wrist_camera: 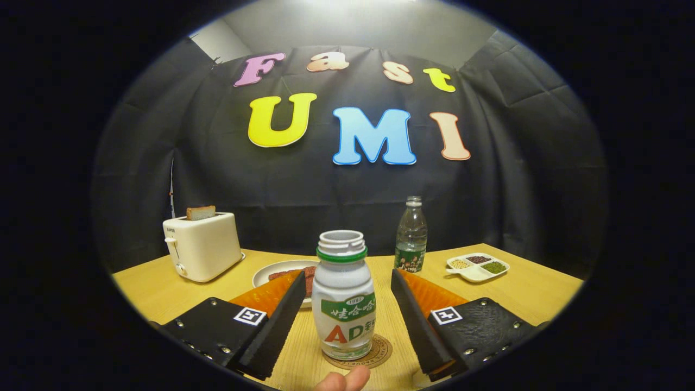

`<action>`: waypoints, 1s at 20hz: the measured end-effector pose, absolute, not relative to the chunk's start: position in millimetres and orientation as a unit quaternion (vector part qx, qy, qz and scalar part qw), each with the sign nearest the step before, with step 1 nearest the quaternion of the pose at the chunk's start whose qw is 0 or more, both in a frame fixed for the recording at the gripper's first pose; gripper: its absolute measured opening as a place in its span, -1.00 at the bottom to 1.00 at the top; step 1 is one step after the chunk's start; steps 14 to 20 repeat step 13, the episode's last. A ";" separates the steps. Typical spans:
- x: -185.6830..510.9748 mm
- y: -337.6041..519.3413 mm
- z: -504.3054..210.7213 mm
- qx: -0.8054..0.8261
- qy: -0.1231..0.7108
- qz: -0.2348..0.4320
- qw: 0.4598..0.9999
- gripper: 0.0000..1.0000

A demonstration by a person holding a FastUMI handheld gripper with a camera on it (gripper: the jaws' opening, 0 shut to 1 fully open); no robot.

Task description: Take the bottle from table, then pour the juice into the cup, finally place the bottle on the coaster

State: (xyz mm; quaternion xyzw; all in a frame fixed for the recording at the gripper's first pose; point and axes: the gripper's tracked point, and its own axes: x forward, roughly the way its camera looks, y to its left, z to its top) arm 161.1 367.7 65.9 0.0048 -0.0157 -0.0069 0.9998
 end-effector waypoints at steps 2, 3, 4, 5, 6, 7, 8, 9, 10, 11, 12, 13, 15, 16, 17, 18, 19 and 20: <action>154.5 365.1 81.4 0.015 -0.030 -0.007 0.999 0.89; 150.9 362.0 88.2 0.017 -0.033 -0.010 0.999 0.89; 147.8 359.3 94.1 0.018 -0.037 -0.012 0.999 0.89; 144.2 358.5 102.4 0.018 -0.041 -0.011 0.999 0.89; 141.8 357.4 109.7 0.018 -0.045 -0.010 0.999 0.89; 137.5 357.1 118.1 0.018 -0.052 -0.009 0.998 0.89; 133.7 354.9 125.9 0.019 -0.059 -0.008 0.998 0.89; 129.7 353.8 134.9 0.022 -0.066 -0.009 0.998 0.89; 125.5 352.5 141.4 0.025 -0.072 -0.009 0.997 0.89; 120.9 352.3 148.7 0.030 -0.078 -0.008 0.996 0.89; 116.3 349.7 155.8 0.031 -0.083 -0.011 0.996 0.89; 110.1 346.5 163.3 0.032 -0.088 -0.015 0.996 0.89; 110.1 346.5 163.3 0.032 -0.088 -0.015 0.996 0.89; 110.1 346.5 163.3 0.032 -0.088 -0.015 0.996 0.89; 110.1 346.5 163.3 0.032 -0.088 -0.015 0.996 0.89; 110.1 346.5 163.3 0.032 -0.088 -0.015 0.996 0.89; 110.1 346.5 163.3 0.032 -0.088 -0.015 0.996 0.89; 110.1 346.5 163.3 0.032 -0.088 -0.015 0.996 0.89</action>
